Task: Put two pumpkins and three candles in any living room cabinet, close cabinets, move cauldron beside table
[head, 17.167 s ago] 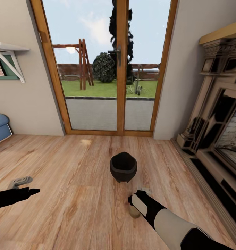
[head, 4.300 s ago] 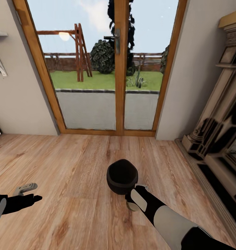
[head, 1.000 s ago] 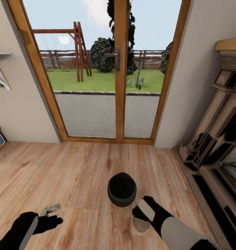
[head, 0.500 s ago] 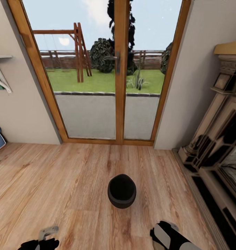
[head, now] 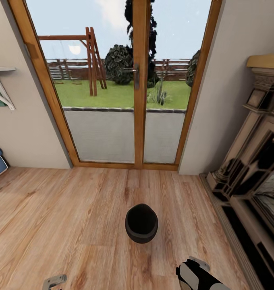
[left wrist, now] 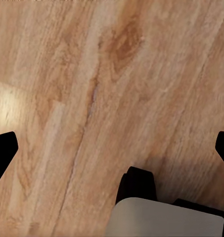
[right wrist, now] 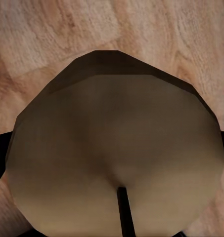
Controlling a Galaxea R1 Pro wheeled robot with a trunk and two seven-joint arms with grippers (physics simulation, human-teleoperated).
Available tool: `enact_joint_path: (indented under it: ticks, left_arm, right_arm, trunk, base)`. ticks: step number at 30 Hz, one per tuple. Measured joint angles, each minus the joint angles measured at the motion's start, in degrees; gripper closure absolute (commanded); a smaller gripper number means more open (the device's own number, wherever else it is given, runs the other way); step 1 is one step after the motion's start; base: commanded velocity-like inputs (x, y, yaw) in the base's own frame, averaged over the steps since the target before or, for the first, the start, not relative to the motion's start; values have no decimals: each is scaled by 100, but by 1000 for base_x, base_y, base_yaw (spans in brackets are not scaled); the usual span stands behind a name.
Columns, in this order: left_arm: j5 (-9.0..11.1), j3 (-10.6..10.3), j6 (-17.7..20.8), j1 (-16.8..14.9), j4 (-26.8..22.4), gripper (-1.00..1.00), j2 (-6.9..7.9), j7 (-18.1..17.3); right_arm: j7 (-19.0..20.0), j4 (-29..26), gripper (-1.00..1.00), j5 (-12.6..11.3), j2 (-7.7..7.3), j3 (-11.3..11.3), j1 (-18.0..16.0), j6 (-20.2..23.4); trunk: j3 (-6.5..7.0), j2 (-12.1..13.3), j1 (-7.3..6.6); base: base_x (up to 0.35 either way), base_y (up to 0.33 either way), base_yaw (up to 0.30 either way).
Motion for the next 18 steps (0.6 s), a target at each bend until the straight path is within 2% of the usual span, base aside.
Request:
enact_joint_path:
  ticks: [11,18]
  left_arm:
    - [-8,-2,0,0,4,-100,-2,0]
    - [-57,-159,-8,0,5,-100,-2,0]
  right_arm:
    - [0,0,100,19,2,0,0,-14]
    - [0,0,100,25,9,9,5,-118]
  trunk:
    - [197,441,-242]
    - [323,722,-395]
  base:
    - [0,0,0]
    - [0,0,0]
